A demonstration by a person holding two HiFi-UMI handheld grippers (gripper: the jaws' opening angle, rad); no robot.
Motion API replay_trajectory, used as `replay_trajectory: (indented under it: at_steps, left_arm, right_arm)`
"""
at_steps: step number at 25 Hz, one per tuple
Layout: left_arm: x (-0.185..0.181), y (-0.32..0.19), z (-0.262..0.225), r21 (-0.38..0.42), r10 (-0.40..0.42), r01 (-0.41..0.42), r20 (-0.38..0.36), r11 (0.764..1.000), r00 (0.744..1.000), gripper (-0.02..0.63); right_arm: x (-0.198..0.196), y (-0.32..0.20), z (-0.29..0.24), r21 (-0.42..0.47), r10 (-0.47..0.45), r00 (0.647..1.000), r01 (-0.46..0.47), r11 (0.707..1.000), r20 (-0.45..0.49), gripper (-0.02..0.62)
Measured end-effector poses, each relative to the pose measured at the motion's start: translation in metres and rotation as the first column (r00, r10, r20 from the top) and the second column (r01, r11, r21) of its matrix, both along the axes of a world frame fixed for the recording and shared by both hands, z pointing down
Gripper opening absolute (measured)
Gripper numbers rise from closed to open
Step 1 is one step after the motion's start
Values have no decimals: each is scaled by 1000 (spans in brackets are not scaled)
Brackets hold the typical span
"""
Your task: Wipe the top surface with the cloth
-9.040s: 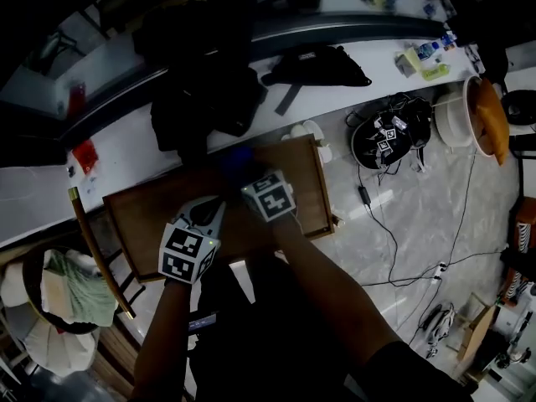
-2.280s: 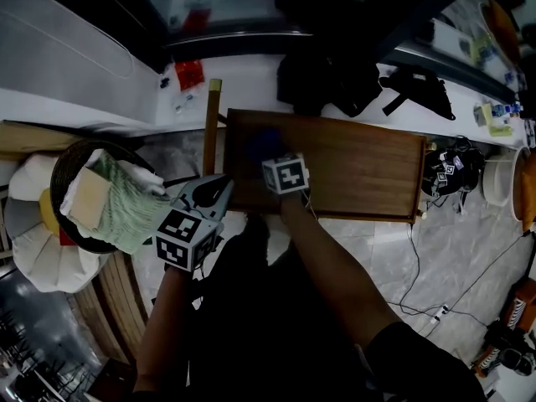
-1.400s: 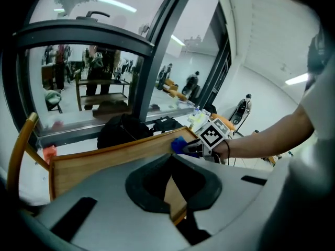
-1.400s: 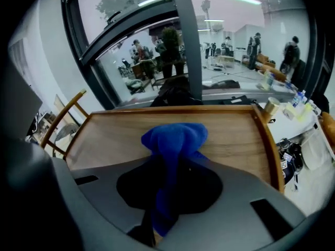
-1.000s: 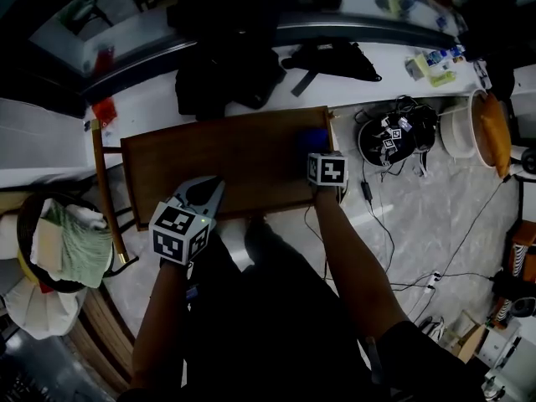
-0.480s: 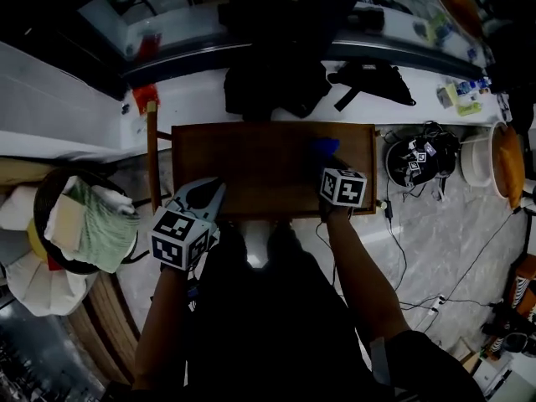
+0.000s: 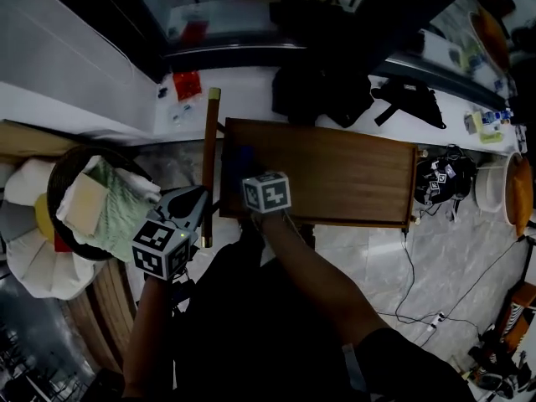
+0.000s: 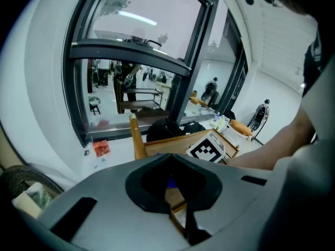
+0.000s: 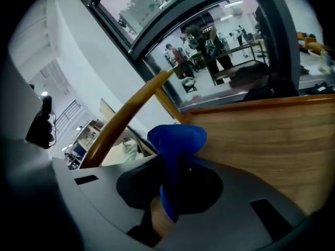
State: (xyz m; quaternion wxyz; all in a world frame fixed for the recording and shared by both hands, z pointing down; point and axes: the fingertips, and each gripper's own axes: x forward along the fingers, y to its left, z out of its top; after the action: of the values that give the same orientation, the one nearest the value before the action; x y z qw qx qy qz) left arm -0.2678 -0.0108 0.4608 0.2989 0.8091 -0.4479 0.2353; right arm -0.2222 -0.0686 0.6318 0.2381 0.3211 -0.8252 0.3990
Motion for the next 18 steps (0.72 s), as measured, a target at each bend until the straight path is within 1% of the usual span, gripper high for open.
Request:
replay_trajectory:
  at_steps: [3,6,8,10,13,18]
  left_arm:
    - [-21,8,8,-16,0,0,8,1000,1000,11]
    - [-28,11,13,-23,17,-17,9,1000,1000,11]
    - [-25,11,14,-21,38,-38,11,999,999,11]
    - [-17,9,13,-20,59,-59,8,998,998,11]
    - [-3,5,12,-18,87,-87,-4,996,996,11]
    - [24,-4,4,-3,118,-118,-8,993,993,11]
  right_arm:
    - [-34,9,15,-29,-27,999,26,999,-20,69]
    - [-39,7,27,-6,-19,998,18,1000,-58,69]
    - [-38,5,30,12,-17,998,18,1000,-66,69]
    - [-37,5,31,12,-26,997,27,1000,-73,69]
    - [-29,4,35,15,-50,993,52,999,-107,69]
    - [6,3,36,24,-51,988,55,998,-144,69]
